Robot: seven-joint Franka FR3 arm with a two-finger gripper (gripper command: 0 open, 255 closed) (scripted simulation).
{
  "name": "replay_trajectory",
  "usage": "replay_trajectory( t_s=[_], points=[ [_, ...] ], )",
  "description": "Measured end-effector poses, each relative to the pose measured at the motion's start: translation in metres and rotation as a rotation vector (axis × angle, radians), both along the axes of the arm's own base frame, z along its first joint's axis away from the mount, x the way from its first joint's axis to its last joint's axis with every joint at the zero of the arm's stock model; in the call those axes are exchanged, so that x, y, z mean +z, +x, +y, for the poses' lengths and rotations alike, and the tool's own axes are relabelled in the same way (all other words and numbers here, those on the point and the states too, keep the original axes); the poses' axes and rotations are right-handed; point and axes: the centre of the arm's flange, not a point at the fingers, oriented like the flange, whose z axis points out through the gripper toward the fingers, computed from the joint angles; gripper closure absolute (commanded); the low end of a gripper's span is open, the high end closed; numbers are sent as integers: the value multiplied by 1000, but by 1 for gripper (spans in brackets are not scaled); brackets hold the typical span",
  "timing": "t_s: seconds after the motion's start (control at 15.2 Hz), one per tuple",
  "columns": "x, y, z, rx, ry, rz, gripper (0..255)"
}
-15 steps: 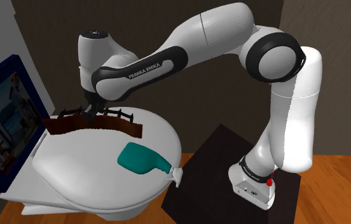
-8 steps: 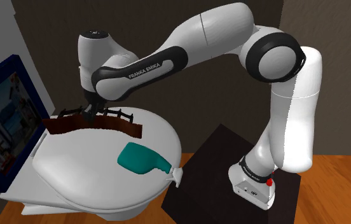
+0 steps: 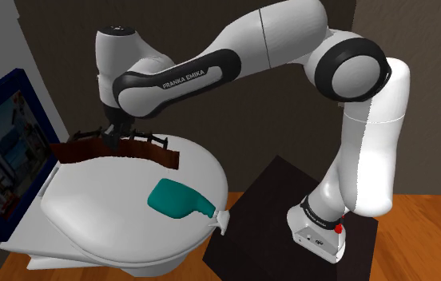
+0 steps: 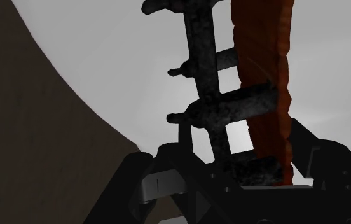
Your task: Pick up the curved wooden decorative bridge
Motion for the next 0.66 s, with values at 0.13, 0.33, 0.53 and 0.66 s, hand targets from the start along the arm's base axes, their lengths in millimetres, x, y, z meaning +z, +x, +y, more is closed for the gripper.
replay_trajectory(
  t_s=[0.13, 0.33, 0.53, 0.66],
  points=[
    [10, 0, 0, 0, 0, 0, 255],
    [27, 0, 1, 0, 0, 0, 255],
    [42, 1, 2, 0, 0, 0, 255],
    [51, 1, 1, 0, 0, 0, 255]
  ],
)
